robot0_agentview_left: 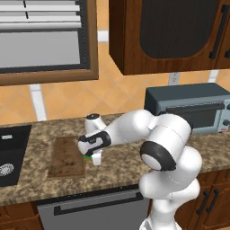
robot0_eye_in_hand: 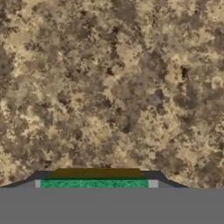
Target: Pick up the sponge from the counter and clean the cutting board by briefly scrubbing or pressing down on the cutting board. Once finished, release the sponge.
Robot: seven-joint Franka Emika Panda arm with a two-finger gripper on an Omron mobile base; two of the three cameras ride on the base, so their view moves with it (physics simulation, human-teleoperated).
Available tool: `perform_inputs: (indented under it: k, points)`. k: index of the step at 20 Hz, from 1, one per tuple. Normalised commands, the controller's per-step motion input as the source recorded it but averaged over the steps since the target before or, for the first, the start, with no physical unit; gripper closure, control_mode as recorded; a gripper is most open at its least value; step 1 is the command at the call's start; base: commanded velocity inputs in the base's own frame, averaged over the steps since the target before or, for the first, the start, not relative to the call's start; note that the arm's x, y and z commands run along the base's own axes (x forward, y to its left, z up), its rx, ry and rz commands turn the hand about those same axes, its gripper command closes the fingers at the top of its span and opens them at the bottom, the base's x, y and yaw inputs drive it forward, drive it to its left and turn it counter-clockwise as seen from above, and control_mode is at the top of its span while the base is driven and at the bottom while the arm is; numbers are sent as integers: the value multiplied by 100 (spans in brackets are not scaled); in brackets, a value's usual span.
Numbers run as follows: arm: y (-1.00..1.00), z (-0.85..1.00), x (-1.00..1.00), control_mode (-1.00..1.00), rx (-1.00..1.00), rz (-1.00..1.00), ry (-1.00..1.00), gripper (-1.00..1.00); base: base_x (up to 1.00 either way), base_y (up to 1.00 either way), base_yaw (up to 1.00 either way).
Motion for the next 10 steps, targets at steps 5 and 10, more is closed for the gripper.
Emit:
perform_inputs:
  k: [5,10]
  points:
    - [0,-18,32,-100,0,0,-3,100,0,0,0]
    - [1,-5,35,-100,0,0,-1,100,0,0,0]
